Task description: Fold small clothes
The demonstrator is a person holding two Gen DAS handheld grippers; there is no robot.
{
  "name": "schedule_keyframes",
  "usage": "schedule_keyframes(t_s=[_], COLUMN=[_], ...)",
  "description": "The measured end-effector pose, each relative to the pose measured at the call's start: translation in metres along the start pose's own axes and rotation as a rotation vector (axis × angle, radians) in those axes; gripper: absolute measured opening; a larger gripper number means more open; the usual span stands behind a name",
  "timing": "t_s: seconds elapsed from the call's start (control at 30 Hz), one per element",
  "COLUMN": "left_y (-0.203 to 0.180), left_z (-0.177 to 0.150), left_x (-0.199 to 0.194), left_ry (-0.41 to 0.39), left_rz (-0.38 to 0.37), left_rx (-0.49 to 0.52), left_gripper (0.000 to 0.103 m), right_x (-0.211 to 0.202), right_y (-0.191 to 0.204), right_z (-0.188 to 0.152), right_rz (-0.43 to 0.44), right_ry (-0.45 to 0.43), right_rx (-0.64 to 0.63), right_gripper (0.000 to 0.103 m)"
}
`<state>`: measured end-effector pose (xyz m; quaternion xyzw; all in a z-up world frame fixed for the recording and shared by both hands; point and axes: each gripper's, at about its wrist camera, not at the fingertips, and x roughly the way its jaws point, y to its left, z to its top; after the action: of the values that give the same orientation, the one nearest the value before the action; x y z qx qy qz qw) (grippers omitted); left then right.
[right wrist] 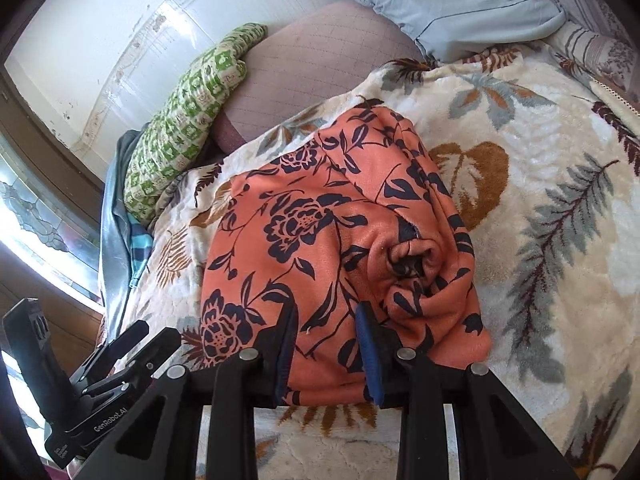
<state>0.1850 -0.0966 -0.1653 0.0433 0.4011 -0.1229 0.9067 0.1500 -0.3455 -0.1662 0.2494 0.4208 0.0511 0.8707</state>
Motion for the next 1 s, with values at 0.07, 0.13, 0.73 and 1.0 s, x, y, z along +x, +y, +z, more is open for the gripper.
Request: schedule_keyframes(t_s=[0.07,0.13,0.73,1.0], left_y=[0.001,0.003,0.024,0.005], left_z=[-0.003,-0.005,-0.001,0.012], left_x=[-0.002,-0.002,0.016,0.028], left_ry=[-0.001,0.0,0.042,0.024], left_rz=[0.016,0.031,-0.063,-0.067], left_rx=[-0.003,-0.014,-0.183,-0.127], left_gripper=[0.086,0.086,0.087,0.087], right_x=[-0.007,-0.011,-0.018,-0.014], right_y=[-0.002,-0.006,-0.039,-0.043], right_z=[-0.002,-0.002,0.016,0.034], right_rz=[-0.011,-0.023,0.035,0.067], right_ry=[-0.027,-0.042,-0.09,-0.113], right_rx=[0.002,0.011,0.128,0.163], right_gripper=[0.033,0.033,0.033,0.033])
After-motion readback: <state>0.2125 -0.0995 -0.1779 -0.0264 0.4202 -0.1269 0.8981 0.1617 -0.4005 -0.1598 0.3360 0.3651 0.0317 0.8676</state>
